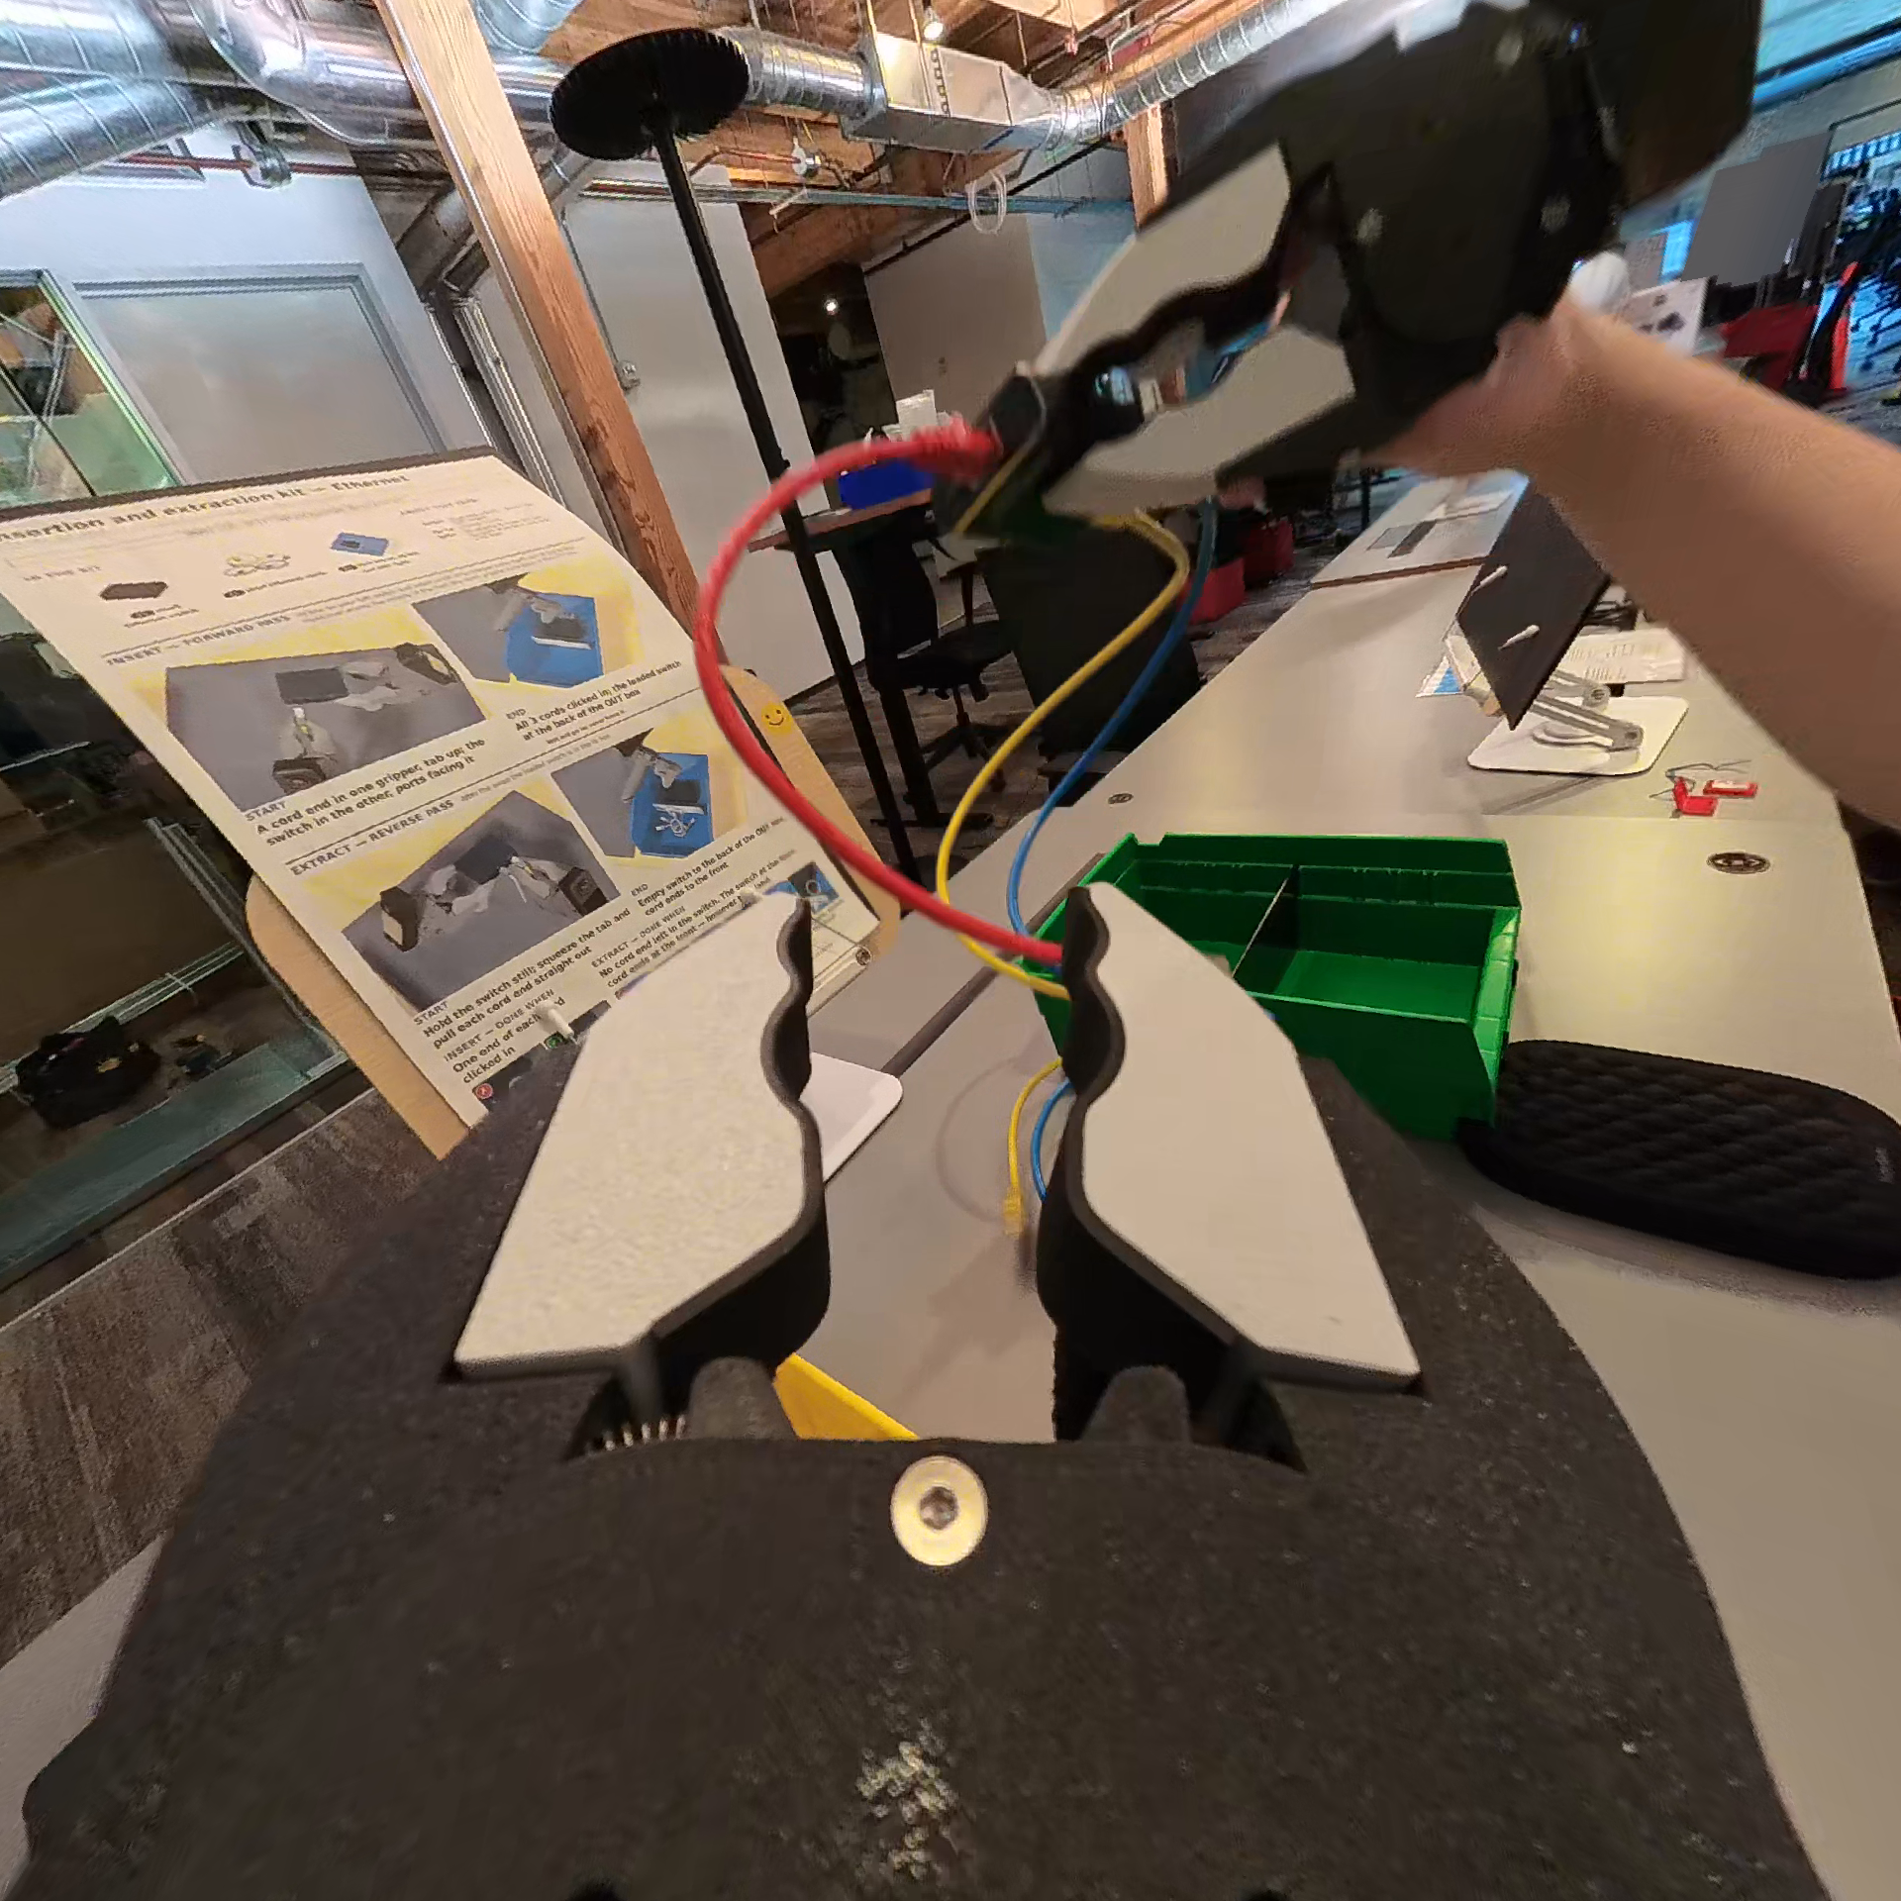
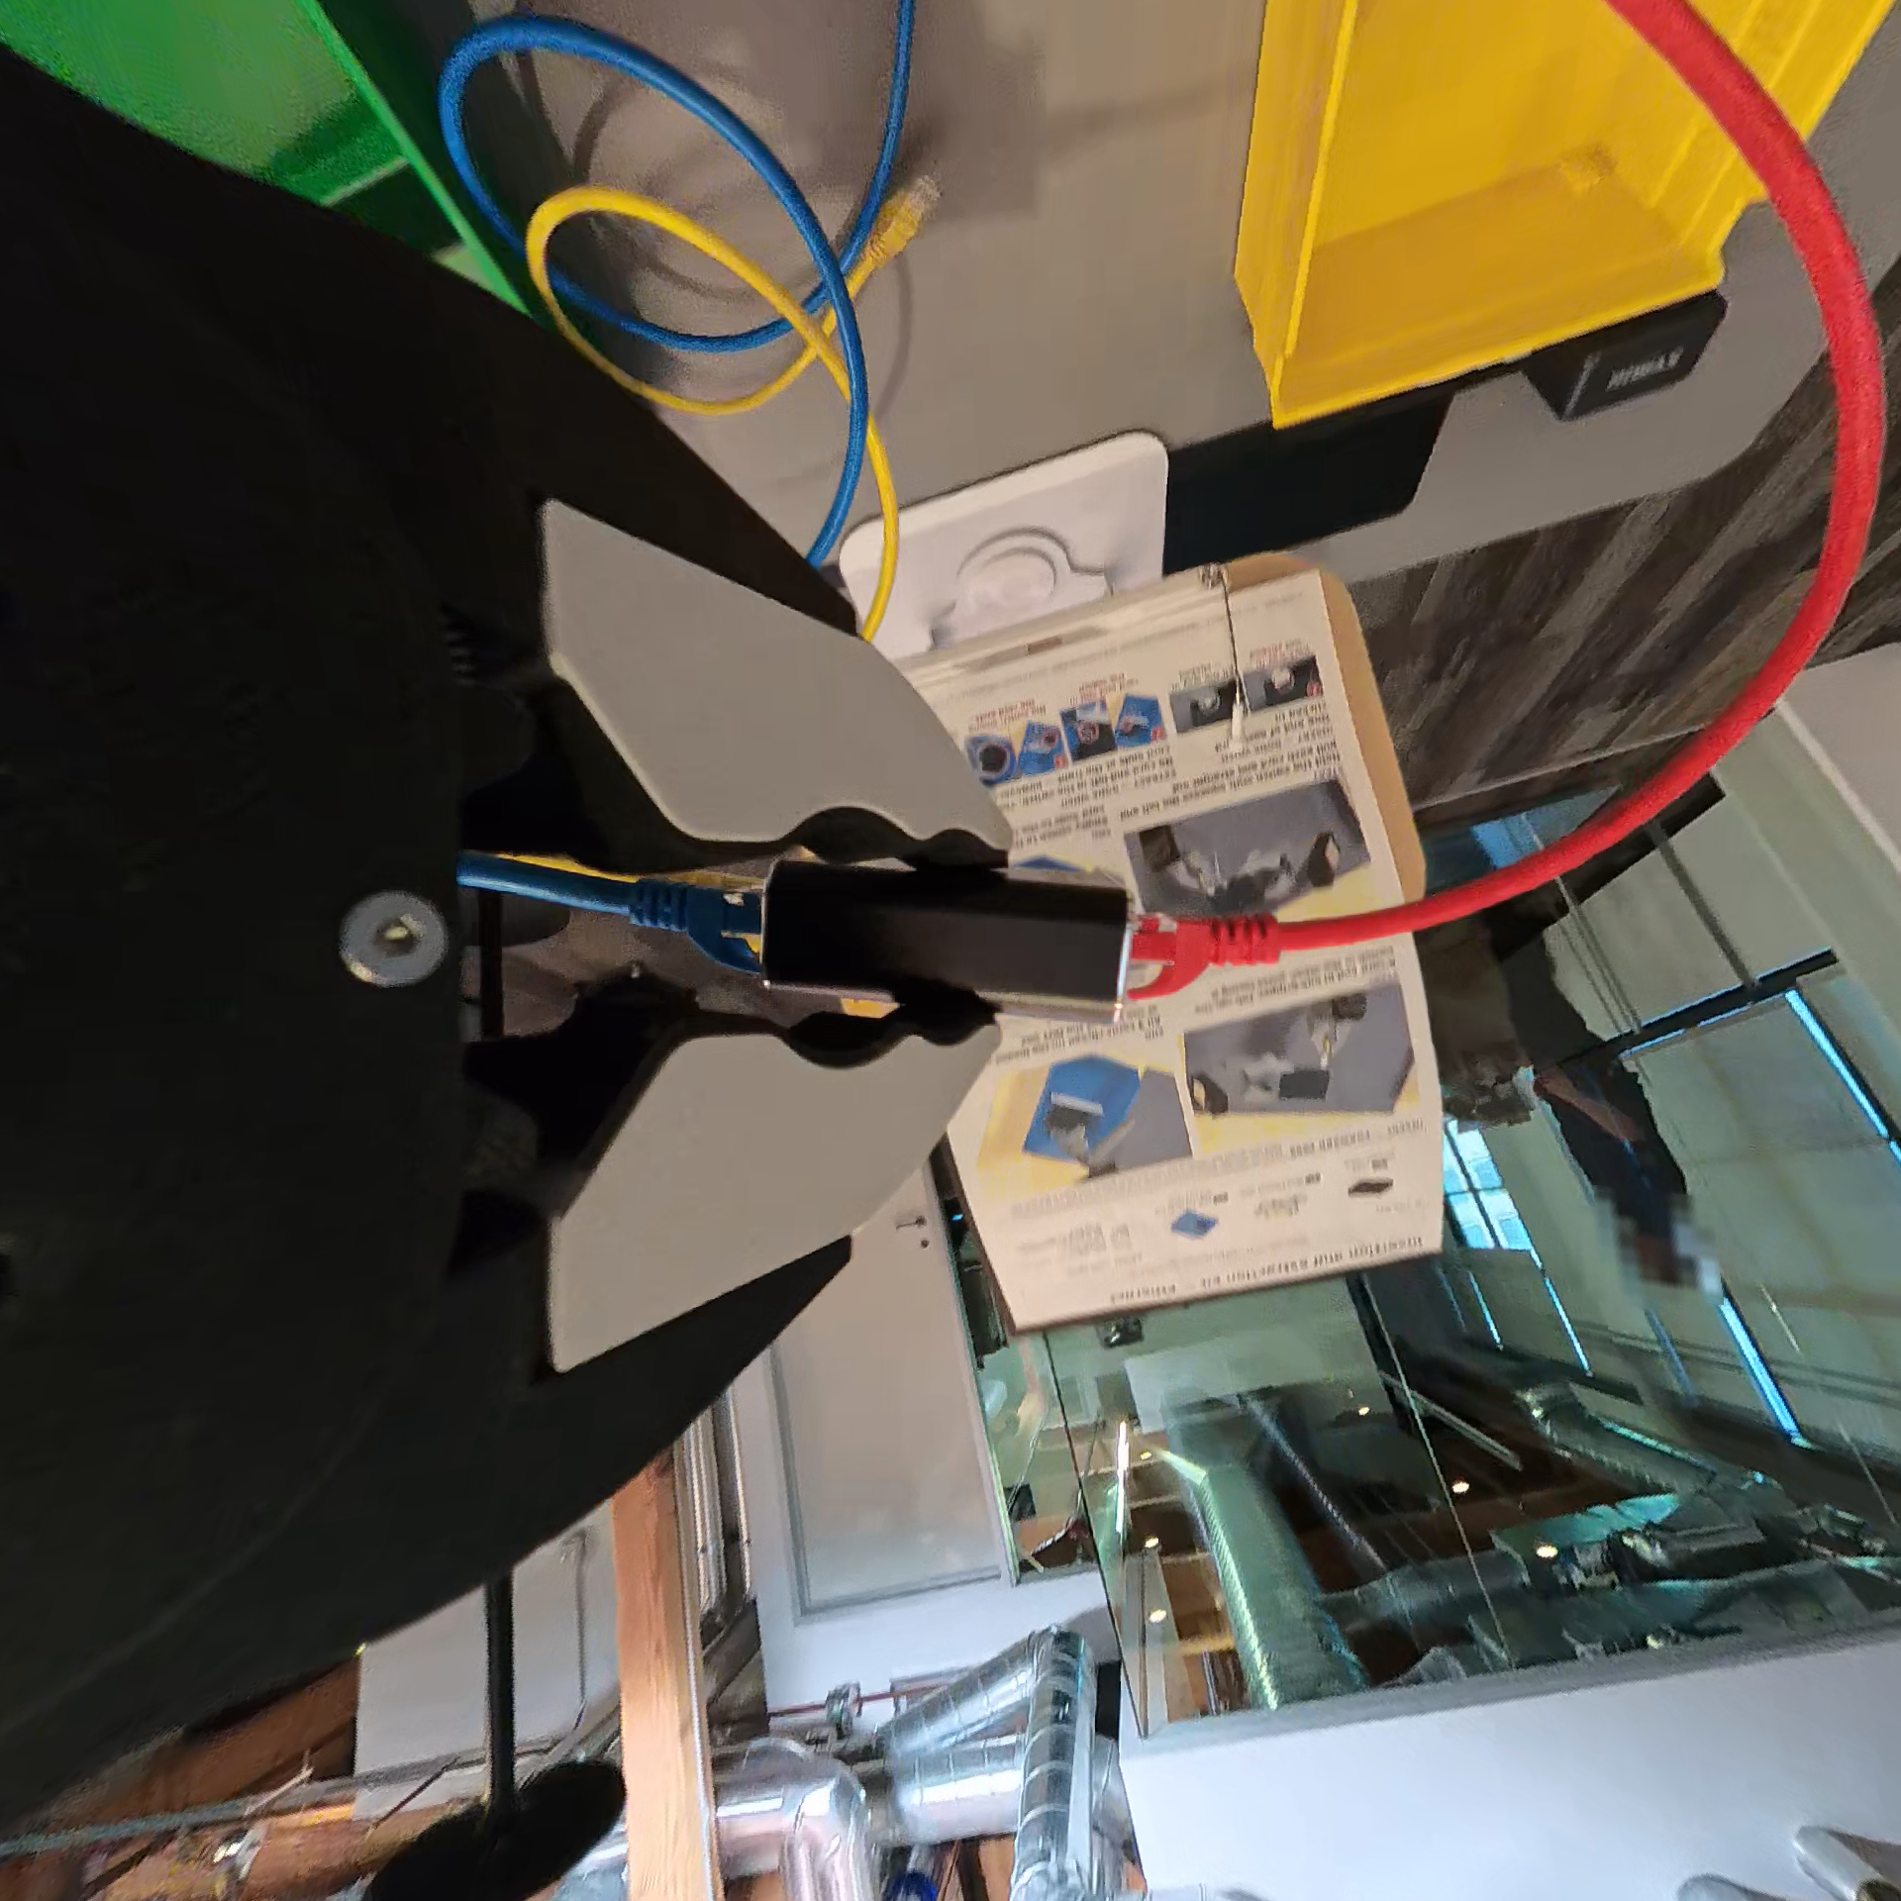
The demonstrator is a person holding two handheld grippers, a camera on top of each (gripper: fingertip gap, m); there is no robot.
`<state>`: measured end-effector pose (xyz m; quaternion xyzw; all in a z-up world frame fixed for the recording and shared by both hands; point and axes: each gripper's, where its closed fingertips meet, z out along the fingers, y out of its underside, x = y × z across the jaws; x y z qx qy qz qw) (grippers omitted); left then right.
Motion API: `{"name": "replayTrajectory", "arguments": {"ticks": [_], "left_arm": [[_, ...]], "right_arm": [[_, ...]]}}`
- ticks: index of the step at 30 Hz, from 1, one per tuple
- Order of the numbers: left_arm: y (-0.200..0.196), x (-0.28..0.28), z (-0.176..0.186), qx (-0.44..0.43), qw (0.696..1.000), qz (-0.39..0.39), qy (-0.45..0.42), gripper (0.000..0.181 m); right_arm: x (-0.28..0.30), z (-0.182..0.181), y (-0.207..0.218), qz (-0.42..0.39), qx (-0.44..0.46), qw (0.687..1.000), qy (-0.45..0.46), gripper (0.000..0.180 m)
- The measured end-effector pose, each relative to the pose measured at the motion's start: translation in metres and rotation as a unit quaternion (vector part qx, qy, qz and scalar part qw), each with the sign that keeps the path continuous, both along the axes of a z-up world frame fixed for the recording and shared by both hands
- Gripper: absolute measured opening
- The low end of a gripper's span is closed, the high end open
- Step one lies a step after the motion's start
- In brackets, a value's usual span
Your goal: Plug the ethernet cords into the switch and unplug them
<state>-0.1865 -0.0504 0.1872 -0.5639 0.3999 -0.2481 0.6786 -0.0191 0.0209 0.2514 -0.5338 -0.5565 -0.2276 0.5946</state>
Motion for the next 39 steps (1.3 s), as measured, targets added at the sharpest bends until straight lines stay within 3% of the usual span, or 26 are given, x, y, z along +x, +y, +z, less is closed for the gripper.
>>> {"name": "replayTrajectory", "arguments": {"ticks": [8, 11, 17, 22, 26, 34, 39], "left_arm": [[0.003, -0.012, -0.001, -0.006, 1.0, 0.01, -0.005, 0.046], [0.005, -0.015, -0.003, -0.009, 1.0, 0.014, -0.002, 0.046], [0.003, -0.009, -0.004, -0.004, 1.0, 0.014, 0.011, 0.046], [0.005, -0.001, -0.009, -0.002, 0.999, 0.019, 0.03, 0.046], [0.01, 0.003, -0.013, -0.001, 0.998, 0.035, 0.045, 0.046], [0.018, 0.016, -0.021, 0.003, 0.996, 0.05, 0.079, 0.046], [0.024, 0.023, -0.019, 0.032, 0.992, 0.08, 0.096, 0.044]], "right_arm": [[0.033, 0.096, 0.008, -0.085, 0.041, 0.995, -0.008, 0.025], [0.055, 0.109, 0.013, -0.116, 0.003, 0.993, 0.007, 0.025], [0.11, 0.07, 0.033, -0.164, -0.083, 0.983, -0.004, 0.026], [0.148, 0.018, 0.05, -0.17, -0.177, 0.967, 0.064, 0.026], [0.175, -0.013, 0.068, -0.179, -0.2, 0.956, 0.12, 0.026], [0.166, -0.007, 0.089, -0.089, -0.166, 0.953, 0.239, 0.026], [0.173, -0.05, 0.089, -0.03, -0.221, 0.942, 0.25, 0.026]]}}
